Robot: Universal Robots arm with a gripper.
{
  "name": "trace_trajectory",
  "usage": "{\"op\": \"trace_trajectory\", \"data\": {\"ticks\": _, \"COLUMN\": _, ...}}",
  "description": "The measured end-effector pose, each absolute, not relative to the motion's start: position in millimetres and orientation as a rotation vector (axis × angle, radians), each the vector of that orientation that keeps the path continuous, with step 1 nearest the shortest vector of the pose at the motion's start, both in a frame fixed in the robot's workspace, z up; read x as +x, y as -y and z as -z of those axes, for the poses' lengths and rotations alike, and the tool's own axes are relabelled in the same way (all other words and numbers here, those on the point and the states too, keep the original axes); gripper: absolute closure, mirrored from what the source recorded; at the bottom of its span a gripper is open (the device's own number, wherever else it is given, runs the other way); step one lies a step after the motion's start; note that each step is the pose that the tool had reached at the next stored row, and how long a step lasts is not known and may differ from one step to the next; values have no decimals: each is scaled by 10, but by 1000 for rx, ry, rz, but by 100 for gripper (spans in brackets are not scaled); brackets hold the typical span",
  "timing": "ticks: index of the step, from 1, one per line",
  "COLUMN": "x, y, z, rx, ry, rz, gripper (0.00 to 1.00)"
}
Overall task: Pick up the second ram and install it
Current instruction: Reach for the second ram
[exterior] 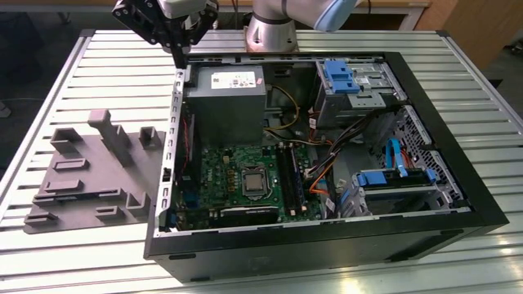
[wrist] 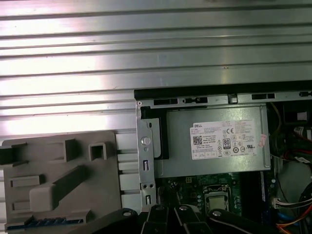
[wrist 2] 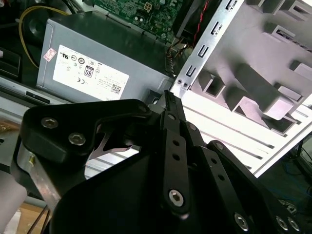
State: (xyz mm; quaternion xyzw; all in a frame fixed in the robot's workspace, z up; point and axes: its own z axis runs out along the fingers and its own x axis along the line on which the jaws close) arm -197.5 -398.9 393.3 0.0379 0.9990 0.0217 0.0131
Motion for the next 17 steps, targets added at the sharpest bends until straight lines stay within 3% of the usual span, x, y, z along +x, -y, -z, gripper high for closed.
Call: {"op": "trace_trajectory", "data": {"ticks": 17, "x": -2139, "y": 3989, "z": -3933, "rx": 118, "ry": -3113, "rz": -68, "gripper": 89}}
